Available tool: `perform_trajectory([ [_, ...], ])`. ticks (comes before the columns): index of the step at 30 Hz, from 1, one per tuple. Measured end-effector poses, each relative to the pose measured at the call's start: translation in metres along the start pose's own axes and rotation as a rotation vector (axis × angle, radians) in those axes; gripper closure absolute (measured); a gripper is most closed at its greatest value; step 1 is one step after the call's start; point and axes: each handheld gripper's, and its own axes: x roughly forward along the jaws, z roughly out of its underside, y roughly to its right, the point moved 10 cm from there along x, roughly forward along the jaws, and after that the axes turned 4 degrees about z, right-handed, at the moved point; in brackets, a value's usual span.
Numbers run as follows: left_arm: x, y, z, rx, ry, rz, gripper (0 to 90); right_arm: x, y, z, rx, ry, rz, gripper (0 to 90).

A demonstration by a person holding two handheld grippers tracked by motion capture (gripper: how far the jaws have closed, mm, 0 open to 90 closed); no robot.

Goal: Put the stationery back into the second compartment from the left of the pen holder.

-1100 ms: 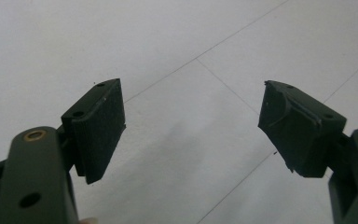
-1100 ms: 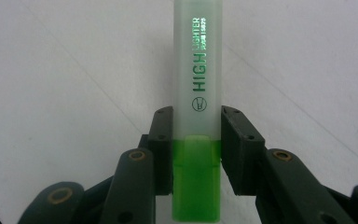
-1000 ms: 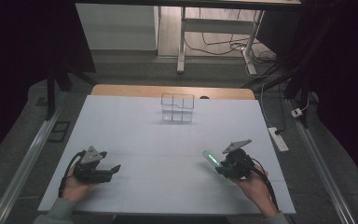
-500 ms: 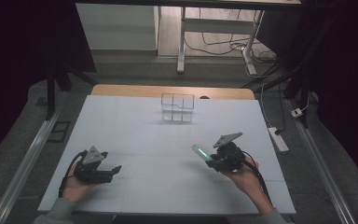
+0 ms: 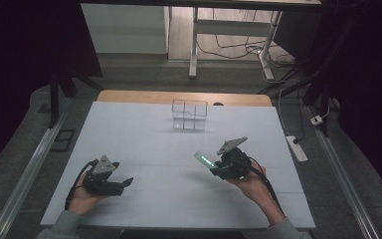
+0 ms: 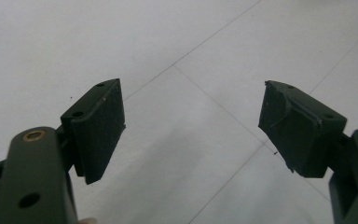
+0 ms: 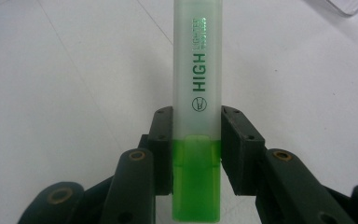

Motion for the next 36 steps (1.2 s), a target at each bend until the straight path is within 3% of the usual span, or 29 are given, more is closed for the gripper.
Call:
perform_trajectory([
  [3, 0.001, 0.003, -0.007, 0.002, 0.006, 0.012, 21.1, 0.004, -0.002, -0.002, -0.005, -0.004, -0.008, 66.4],
  [7, 0.004, 0.011, -0.019, 0.035, 0.006, 0.031, 21.0, 0.008, -0.006, -0.006, -0.017, -0.014, -0.023, 66.3],
  [18, 0.026, 0.045, -0.048, 0.229, -0.071, 0.084, 21.2, 0.027, -0.026, -0.018, -0.105, -0.040, -0.077, 66.3],
  [30, 0.040, 0.066, -0.072, 0.339, -0.101, 0.121, 22.5, 0.037, -0.039, -0.022, -0.176, -0.062, -0.107, 66.3],
  [36, 0.047, 0.074, -0.083, 0.418, -0.140, 0.141, 23.1, 0.042, -0.045, -0.024, -0.213, -0.074, -0.119, 66.3],
])
